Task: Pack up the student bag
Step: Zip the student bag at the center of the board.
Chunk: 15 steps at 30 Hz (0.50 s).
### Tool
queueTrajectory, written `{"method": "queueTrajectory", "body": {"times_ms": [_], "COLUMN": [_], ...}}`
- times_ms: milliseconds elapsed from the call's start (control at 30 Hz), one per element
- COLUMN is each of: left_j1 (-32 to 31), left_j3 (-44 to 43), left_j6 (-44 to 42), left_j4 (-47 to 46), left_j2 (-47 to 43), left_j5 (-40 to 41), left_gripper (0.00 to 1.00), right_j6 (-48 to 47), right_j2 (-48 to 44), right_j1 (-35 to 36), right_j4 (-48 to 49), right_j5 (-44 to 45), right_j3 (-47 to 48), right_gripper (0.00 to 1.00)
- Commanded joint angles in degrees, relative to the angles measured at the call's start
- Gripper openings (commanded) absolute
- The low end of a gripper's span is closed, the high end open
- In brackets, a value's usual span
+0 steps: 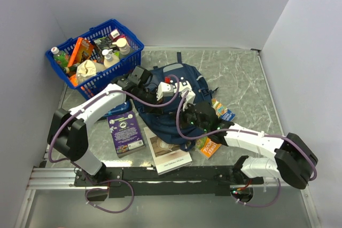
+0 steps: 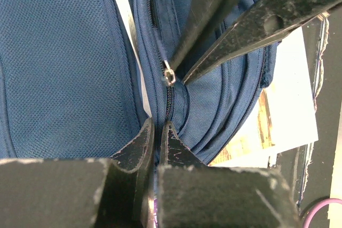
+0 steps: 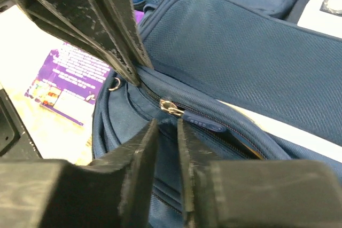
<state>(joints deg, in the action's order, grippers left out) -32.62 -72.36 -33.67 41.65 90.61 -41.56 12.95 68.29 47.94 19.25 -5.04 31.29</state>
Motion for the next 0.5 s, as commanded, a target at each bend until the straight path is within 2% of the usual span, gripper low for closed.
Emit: {"method": "queueTrajectory", "body": {"times_ms": [0,33,100,133,467], "left_j1": [-0.60,-0.51,-0.51,-0.51,-0.60], "left_j3": [-0.94,-0.94,-0.86,-0.86,-1.47], "left_j6": [-0.08,-0.25,-0.43,-0.34,-0.52], "left_j4": [-1.22,-1.22,-1.31,-1.31,-0.69], "left_j2": [-2.63,-2.63,-2.63,-2.63,-2.72], "left_j5": [-6.43,-6.34,-6.25,-6.34,-6.25], "left_gripper": [0.01,0.01,0.01,0.01,0.01], "right_j6": [-1.08,-1.17,-1.26,-1.17,0.41], "right_j2": [1.14,1.05,0.62,0.35,-2.73], "right_j1": [-0.48,-0.57,-0.92,-1.27,-4.61], "right_j4": [-1.48,-2.19,-3.25,-4.29,-9.65], "right_j5": [-1.81,-1.73,-1.55,-1.29,1.69], "right_j3": [4.04,4.30,4.66,4.57,4.22], "right_gripper": [0.18,0.15,0.02,0.00,0.00]}}
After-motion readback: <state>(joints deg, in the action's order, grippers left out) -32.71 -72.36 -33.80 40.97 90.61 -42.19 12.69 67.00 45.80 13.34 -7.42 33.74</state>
